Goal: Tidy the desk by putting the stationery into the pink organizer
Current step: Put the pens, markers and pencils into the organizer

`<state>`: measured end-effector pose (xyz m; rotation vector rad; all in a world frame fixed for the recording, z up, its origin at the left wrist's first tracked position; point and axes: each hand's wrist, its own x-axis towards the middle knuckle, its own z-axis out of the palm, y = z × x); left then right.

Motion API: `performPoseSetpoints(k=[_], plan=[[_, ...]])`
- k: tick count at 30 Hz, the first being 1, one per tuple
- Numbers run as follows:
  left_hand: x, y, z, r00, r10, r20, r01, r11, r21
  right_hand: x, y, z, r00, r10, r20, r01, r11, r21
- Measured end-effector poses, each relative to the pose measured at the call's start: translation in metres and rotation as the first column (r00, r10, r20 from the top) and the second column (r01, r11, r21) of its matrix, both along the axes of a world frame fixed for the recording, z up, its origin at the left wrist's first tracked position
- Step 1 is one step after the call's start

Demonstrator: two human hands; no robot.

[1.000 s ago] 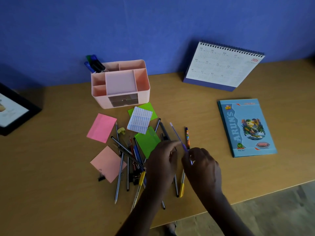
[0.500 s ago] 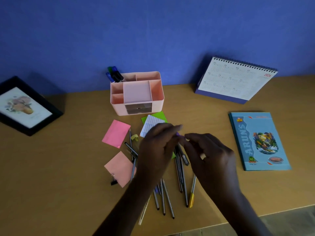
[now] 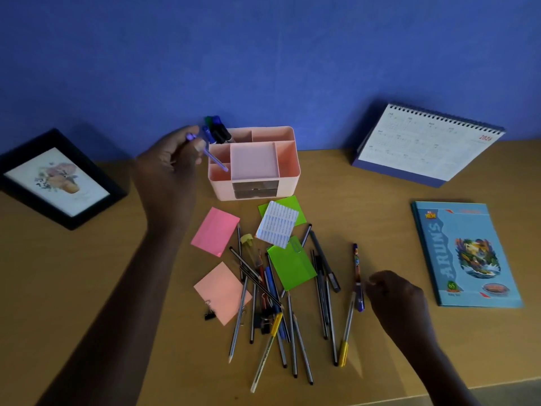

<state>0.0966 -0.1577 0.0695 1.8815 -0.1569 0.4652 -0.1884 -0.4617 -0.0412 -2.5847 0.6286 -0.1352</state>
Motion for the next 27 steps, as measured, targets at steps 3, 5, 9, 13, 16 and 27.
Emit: performPoseSetpoints(k=[3, 5, 9, 13, 16, 27], plan=[[0.020, 0.005, -0.002, 1.000, 0.028, 0.000, -0.028, 0.999, 0.033, -0.006, 0.003, -0.008, 0.995, -0.061, -0.073, 0.062, 0.998, 0.016], [0.029, 0.005, -0.003, 0.999, 0.041, 0.014, -0.042, 0.998, 0.049, -0.005, 0.005, -0.007, 0.995, -0.043, -0.088, 0.042, 0.999, -0.012], [0.042, 0.002, -0.014, 0.998, 0.054, 0.027, -0.056, 0.995, 0.087, 0.000, 0.012, -0.007, 0.989, -0.087, -0.118, 0.086, 0.996, -0.012], [0.058, 0.001, -0.027, 0.998, 0.054, 0.034, -0.059, 0.986, 0.154, 0.004, 0.014, -0.017, 0.987, -0.120, -0.107, 0.118, 0.993, -0.030], [0.069, 0.000, -0.035, 0.998, 0.060, 0.015, -0.062, 0.982, 0.178, 0.010, 0.017, -0.017, 0.979, -0.170, -0.109, 0.168, 0.985, -0.030], [0.076, -0.009, -0.060, 0.997, 0.077, -0.018, -0.067, 0.942, 0.329, 0.014, 0.012, 0.009, 0.982, -0.161, -0.097, 0.160, 0.987, -0.016]])
